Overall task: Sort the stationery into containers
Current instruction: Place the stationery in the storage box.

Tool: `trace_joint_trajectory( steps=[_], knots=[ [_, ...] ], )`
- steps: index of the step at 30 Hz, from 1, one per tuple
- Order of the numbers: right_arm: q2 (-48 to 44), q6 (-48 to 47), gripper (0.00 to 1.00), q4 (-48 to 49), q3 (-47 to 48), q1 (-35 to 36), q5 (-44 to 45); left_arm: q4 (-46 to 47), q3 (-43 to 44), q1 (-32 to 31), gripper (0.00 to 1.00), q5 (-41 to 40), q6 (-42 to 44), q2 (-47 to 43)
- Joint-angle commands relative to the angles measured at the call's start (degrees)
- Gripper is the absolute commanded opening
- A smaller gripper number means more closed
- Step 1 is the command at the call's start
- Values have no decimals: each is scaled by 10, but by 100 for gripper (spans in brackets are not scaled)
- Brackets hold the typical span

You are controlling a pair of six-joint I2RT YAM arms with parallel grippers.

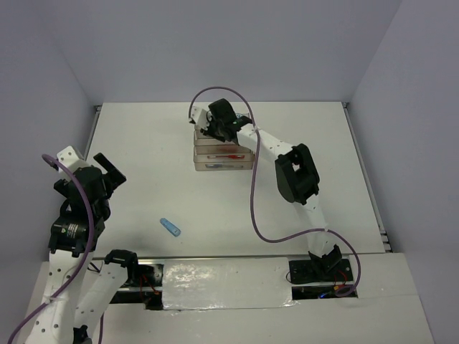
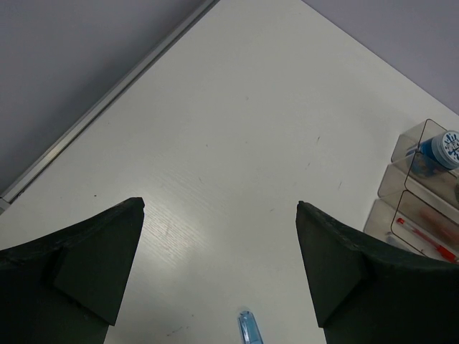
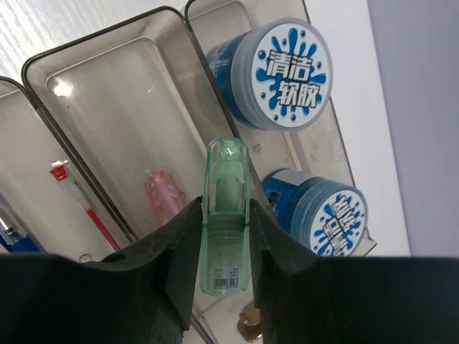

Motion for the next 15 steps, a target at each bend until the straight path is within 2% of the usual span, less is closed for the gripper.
trace_joint_trajectory(
  steps=[1, 2, 6, 10, 13, 14, 15],
  knots=[
    [3, -1, 38, 29, 34, 3, 8, 24, -1, -4, 99, 4, 16, -5],
    [4, 1, 44, 29, 35, 2, 8, 25, -1, -4, 99, 4, 17, -6],
    [-4, 9, 54, 35, 22, 4, 1, 25, -2, -4, 99, 4, 18, -7],
    [-12, 20, 58, 29, 23, 3, 1, 27, -3, -4, 99, 9, 21, -7],
    [-40, 95, 58, 8, 41, 5, -16, 25, -2, -4, 99, 5, 19, -7],
    [-76, 127, 60, 3, 37, 7, -32, 24, -1, -5, 99, -3, 17, -6],
    [-99, 196, 75, 2, 26, 11, -74, 22, 0, -4, 99, -8, 15, -4]
  ],
)
